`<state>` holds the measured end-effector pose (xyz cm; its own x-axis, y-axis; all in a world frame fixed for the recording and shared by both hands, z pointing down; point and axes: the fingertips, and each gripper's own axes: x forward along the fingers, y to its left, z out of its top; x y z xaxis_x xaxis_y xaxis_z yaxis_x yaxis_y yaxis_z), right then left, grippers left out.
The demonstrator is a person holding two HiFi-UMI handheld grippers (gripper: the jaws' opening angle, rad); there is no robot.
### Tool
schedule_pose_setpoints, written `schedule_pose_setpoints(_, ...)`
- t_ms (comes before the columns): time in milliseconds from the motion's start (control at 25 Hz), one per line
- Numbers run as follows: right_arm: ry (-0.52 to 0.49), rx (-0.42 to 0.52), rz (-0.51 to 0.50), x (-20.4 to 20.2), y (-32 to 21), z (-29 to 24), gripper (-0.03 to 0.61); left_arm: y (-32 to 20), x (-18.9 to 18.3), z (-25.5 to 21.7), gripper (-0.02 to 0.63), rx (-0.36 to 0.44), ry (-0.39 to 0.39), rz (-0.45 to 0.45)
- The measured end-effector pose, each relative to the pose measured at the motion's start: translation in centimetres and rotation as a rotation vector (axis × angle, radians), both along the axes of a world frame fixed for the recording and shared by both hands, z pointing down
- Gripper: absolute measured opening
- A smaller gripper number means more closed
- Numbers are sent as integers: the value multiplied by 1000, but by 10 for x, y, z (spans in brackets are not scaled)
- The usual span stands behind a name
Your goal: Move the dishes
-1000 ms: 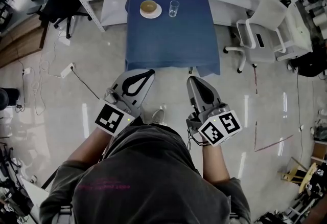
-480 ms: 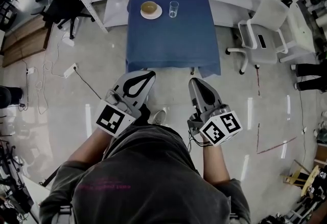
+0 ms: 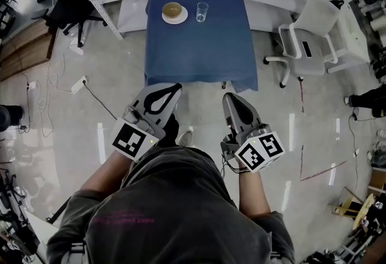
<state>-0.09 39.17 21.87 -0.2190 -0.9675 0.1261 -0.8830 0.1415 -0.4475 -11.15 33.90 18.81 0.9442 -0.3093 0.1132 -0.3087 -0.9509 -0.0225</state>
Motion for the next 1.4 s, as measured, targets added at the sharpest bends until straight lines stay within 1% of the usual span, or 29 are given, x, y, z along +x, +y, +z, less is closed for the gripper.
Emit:
schedule_pose_setpoints(320,8,-20,3,8,-46,7,3,-46,11,9,2,-19,8,5)
schedule_pose_setpoints(600,7,-39,-1,16,-107,16,3,-107,24,19,2,-35,1,17)
schedule_pose_setpoints(960,8,-89,12,28,-185,33,3,-187,44,37,2,-68,-10,45)
schedule_pose_setpoints(1400,13,-132,48,48,-264,39,3,-271,61,43,2,-102,-21,75)
